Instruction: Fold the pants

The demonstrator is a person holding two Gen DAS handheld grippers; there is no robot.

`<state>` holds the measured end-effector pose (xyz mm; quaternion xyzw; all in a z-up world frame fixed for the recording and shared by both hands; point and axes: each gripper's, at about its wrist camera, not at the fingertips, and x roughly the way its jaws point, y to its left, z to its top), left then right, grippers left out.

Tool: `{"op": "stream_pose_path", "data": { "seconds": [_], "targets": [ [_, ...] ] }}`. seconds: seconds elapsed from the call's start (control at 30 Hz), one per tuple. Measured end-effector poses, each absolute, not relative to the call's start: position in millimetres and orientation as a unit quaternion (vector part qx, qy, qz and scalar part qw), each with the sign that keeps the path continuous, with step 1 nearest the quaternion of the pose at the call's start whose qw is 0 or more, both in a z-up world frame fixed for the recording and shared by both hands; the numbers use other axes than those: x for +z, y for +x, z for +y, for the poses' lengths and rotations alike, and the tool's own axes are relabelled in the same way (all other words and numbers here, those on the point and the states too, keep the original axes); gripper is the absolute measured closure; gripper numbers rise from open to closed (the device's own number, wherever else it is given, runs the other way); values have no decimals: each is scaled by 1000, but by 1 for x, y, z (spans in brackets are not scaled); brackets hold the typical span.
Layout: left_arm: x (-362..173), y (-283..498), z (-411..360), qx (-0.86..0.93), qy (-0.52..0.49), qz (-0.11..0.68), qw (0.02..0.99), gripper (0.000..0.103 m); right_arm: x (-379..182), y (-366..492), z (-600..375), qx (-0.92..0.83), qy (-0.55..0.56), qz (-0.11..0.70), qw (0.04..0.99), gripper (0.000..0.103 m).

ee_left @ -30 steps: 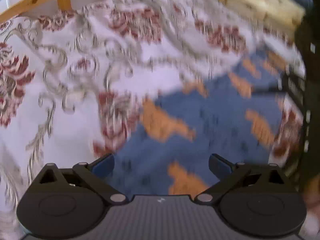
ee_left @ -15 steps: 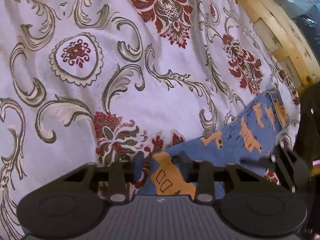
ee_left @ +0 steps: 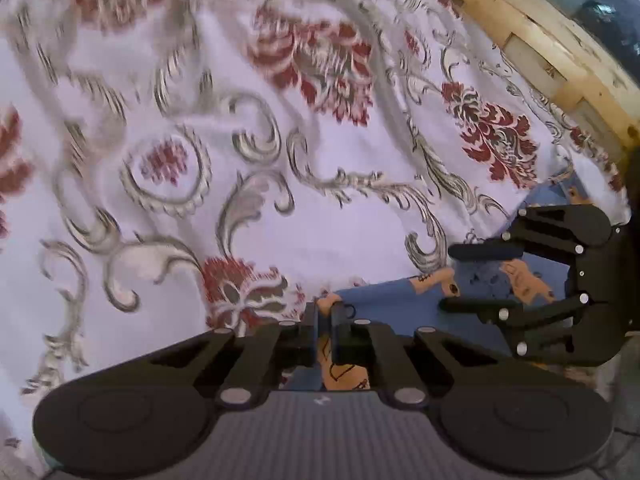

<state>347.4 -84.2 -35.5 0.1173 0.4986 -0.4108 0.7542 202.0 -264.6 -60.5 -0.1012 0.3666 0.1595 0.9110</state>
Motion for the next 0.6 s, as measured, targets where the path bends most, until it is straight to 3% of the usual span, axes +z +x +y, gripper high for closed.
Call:
{"op": "stream_pose_path", "data": {
  "seconds": [0.07, 0.17, 0.2, 0.27, 0.3, 0.43, 0.47, 0.5, 0.53, 0.6],
  "targets": [
    [-32, 334, -88, -400, 146, 469, 774, 97, -64, 200, -265, 147, -102, 361, 915, 81],
    [-38, 328, -93, -394, 176, 454, 779, 97, -72, 202, -267, 128, -104, 362, 917, 79],
    [-42, 330, -93, -391, 170, 459, 780, 97, -73, 203, -268, 120, -103, 362, 919, 68],
    [-48, 338, -92, -383, 151, 476, 777, 96, -72, 203, -274, 95, -94, 358, 924, 54],
    [-50, 340, -91, -382, 144, 480, 776, 93, -69, 200, -277, 84, -89, 354, 927, 53],
    [-48, 345, -79, -365, 118, 483, 787, 64, -57, 180, -283, 25, -121, 350, 928, 41],
    [-45, 345, -75, -353, 109, 483, 794, 60, -51, 171, -286, 21, -117, 350, 929, 34],
    [-41, 343, -71, -347, 102, 480, 799, 51, -46, 162, -288, 17, -108, 353, 929, 24],
    [-36, 339, -65, -342, 94, 474, 806, 37, -42, 154, -291, 10, -94, 361, 928, 21],
    [-27, 327, -56, -334, 81, 458, 820, 19, -37, 138, -296, 2, -59, 382, 922, 19]
  ]
}}
